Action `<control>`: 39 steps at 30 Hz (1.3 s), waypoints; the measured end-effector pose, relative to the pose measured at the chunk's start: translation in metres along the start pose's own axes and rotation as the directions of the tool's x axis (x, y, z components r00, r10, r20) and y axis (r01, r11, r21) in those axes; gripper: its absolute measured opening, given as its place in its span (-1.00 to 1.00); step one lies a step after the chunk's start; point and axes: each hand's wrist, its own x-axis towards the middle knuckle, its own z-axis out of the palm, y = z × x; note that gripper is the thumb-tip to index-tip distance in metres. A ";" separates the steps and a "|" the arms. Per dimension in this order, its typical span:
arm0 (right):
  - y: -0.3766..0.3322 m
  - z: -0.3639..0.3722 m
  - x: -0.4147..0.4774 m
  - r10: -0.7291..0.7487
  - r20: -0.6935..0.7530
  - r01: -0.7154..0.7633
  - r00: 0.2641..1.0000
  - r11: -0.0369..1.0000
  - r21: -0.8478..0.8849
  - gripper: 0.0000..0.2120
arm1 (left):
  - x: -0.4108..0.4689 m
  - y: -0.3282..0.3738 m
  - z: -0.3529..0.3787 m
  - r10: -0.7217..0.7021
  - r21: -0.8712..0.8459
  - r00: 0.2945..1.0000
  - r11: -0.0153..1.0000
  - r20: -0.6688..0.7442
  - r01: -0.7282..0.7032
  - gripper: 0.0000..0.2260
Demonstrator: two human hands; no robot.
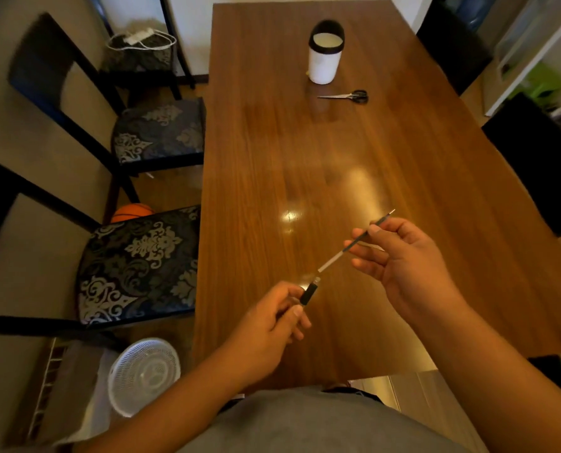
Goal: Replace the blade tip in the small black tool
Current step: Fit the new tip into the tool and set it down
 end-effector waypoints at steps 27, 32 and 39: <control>0.004 0.013 -0.012 -0.214 0.139 0.242 0.967 0.941 -0.236 -0.85 | 0.011 0.019 -0.013 0.008 0.033 1.000 0.999 -0.026 -0.007 -0.77; 0.010 0.007 -0.009 -0.211 0.145 0.246 0.967 0.923 -0.295 -0.86 | 0.023 0.025 -0.002 -0.006 -0.015 0.999 1.000 -0.037 0.006 -0.76; 0.008 -0.009 -0.002 -0.167 0.208 0.243 0.964 0.871 -0.427 -0.79 | 0.043 0.029 0.011 -0.024 -0.038 1.000 0.999 -0.011 0.024 -0.81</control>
